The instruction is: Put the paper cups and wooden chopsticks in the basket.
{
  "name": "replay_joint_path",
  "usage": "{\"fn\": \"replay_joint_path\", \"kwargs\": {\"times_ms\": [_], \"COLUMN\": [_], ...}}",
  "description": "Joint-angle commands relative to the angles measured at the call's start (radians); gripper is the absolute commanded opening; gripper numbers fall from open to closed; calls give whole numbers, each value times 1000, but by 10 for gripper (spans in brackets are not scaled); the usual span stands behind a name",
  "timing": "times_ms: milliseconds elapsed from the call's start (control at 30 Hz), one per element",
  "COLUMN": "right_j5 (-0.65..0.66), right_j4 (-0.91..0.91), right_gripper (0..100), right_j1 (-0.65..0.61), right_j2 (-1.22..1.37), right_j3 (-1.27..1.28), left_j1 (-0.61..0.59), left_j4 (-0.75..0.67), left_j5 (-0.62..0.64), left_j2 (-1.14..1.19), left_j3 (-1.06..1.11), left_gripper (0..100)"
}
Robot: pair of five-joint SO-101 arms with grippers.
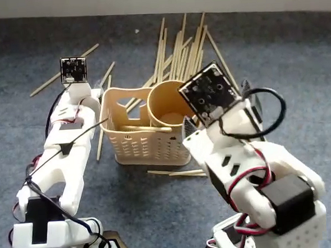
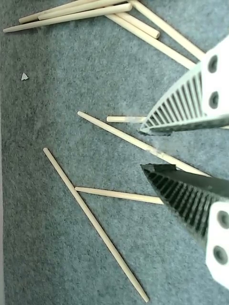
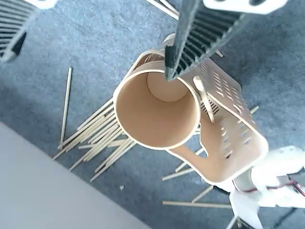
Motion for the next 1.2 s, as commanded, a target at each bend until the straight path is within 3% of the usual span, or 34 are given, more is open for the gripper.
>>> {"fn": "replay_joint_path", "kwargs": {"times_ms": [0, 133, 200, 300, 467, 700, 933, 1167], "right_j5": [12, 40, 69, 77, 64, -38, -115, -147], "right_j4": [24, -10, -51, -165, -398, -720, -949, -1084], "right_gripper": [421, 421, 421, 421, 421, 421, 421, 421], "right_j1": [42, 259, 383, 509, 591, 668, 671, 664], "right_j2": [13, 5, 4, 2, 2, 2, 2, 2], "right_j3": [-62, -7, 59, 205, 509, 846, 1102, 1230], "left_j1": [4, -51, -111, -166, -156, -36, 41, 189], "left_j4": [-17, -8, 94, 471, 1145, 1748, 1781, 1781], "left_j5": [-9, -9, -9, -9, -138, -193, -193, -199], "left_j2": [-13, -67, -139, -240, -179, 79, 114, -127], "left_j3": [-24, -24, -44, -239, -806, -1541, -1616, -1471], "left_gripper": [120, 120, 120, 123, 154, 241, 242, 242]}}
